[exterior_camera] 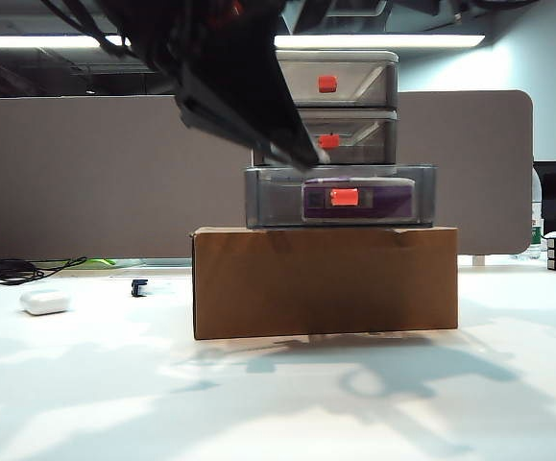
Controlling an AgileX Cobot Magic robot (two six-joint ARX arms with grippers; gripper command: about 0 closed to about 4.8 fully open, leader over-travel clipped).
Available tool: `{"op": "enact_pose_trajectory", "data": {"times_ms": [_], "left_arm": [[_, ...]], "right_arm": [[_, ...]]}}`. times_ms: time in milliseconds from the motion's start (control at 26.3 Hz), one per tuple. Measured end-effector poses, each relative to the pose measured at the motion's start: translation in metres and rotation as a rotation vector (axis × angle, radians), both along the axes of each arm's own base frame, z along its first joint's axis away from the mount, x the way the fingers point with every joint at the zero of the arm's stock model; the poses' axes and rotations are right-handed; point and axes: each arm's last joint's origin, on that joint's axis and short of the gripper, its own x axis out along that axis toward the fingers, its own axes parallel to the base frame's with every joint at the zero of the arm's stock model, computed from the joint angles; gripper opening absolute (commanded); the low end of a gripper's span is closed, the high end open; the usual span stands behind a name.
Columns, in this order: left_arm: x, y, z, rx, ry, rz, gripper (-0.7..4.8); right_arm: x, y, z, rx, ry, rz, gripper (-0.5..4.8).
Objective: Open the third layer of the drawer on the table, pick up a pack of napkins on the table and put it in, and finally close the drawer.
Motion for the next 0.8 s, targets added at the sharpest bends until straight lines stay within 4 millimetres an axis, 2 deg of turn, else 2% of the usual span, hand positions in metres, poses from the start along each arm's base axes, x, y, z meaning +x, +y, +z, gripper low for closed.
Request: {"op": "enact_pose_trajectory", "data": {"times_ms": [228, 570, 798], "left_arm": [[0.013, -0.01, -0.017, 0.038, -0.035, 0.036, -0.06], [0.017, -0.013, -0.016, 0.055, -0.128, 0.092, -0.06], [0.025, -0.016, -0.01, 0.037, -0.236, 0.162, -0.06]], "right_arm": [[0.026, 0.007, -0.002, -0.018, 0.027, 0.012, -0.06], [0.032, 0.008, -0.02, -0.091, 0.117, -0.033, -0.06], [0.032, 0.007, -0.02, -0.124, 0.122, -0.043, -0.06]]}}
